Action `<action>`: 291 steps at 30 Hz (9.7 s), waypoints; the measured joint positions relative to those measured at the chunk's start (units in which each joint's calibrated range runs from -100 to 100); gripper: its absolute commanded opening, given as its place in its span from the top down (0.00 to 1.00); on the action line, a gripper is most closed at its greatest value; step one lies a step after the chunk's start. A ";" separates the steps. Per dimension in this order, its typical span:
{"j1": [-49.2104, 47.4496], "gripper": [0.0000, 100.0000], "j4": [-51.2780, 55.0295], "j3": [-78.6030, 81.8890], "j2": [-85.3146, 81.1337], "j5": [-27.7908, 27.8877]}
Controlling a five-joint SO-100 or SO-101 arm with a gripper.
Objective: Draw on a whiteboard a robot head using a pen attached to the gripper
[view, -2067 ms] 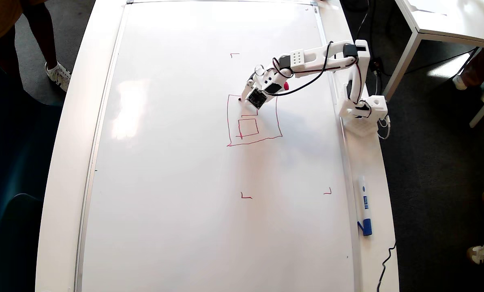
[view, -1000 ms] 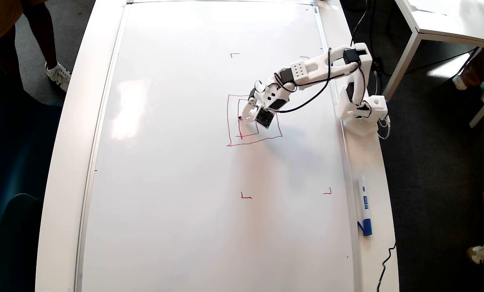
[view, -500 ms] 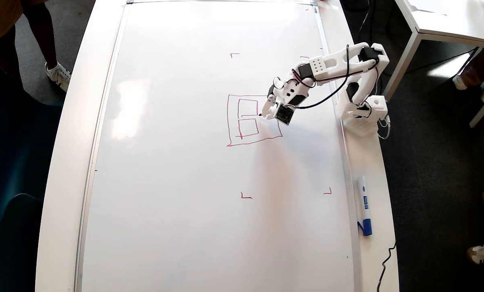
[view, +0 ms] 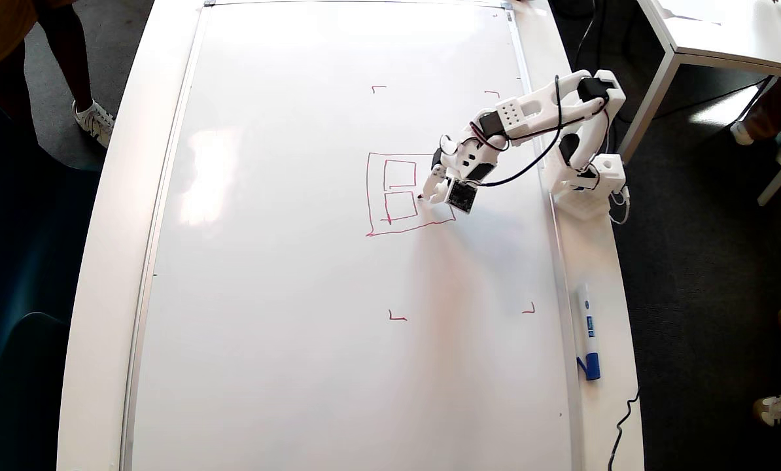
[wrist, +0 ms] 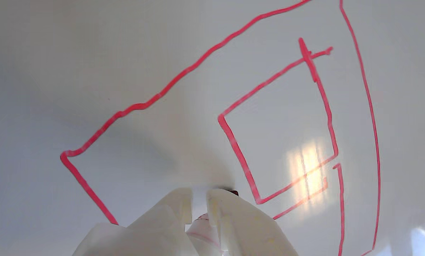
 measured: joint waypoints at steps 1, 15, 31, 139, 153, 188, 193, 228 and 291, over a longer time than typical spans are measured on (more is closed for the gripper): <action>-0.23 0.99 0.00 -0.18 0.08 0.00; -0.45 0.99 -2.79 -0.27 2.03 0.00; 1.36 0.99 -2.87 -0.27 2.12 0.00; 4.90 0.99 -3.04 -15.99 6.52 0.00; 3.24 0.99 -3.29 -23.48 18.81 0.00; 2.19 0.99 -3.97 -36.00 29.65 0.00; 2.19 0.99 -3.97 -36.00 29.65 0.00; 2.26 0.99 -3.46 -54.73 42.69 0.00; 4.45 0.99 0.17 -62.77 47.86 0.00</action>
